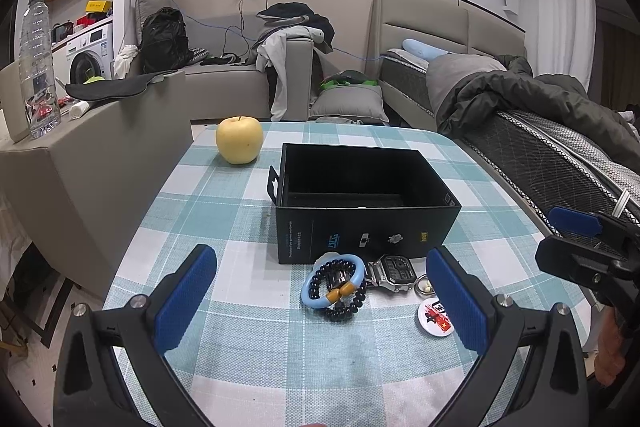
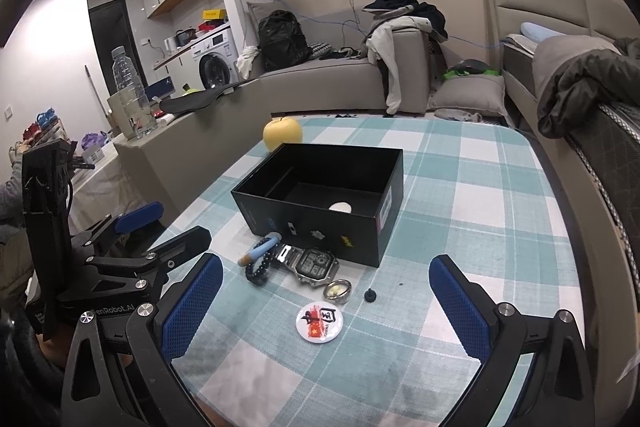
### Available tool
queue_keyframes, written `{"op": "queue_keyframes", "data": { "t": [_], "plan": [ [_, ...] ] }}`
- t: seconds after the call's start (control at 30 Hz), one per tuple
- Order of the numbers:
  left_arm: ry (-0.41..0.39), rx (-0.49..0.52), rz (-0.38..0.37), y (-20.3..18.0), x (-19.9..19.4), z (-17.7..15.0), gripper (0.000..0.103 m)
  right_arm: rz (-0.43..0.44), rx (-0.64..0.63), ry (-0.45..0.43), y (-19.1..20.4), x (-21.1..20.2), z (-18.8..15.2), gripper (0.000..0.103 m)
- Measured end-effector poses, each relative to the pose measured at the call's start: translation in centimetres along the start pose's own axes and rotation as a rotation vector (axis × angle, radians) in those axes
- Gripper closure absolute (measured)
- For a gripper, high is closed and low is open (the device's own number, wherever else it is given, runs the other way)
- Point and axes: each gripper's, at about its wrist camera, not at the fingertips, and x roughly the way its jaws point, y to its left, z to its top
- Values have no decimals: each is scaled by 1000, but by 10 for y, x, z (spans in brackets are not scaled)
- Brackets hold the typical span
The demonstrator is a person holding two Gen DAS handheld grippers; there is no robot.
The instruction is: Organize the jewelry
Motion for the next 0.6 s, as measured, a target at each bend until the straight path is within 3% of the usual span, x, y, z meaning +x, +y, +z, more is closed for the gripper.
{"op": "queue_keyframes", "data": {
  "t": [0.6],
  "plan": [
    [1, -4, 2, 2, 1, 0, 1, -1, 2, 3, -1, -2, 3, 0]
  ]
}}
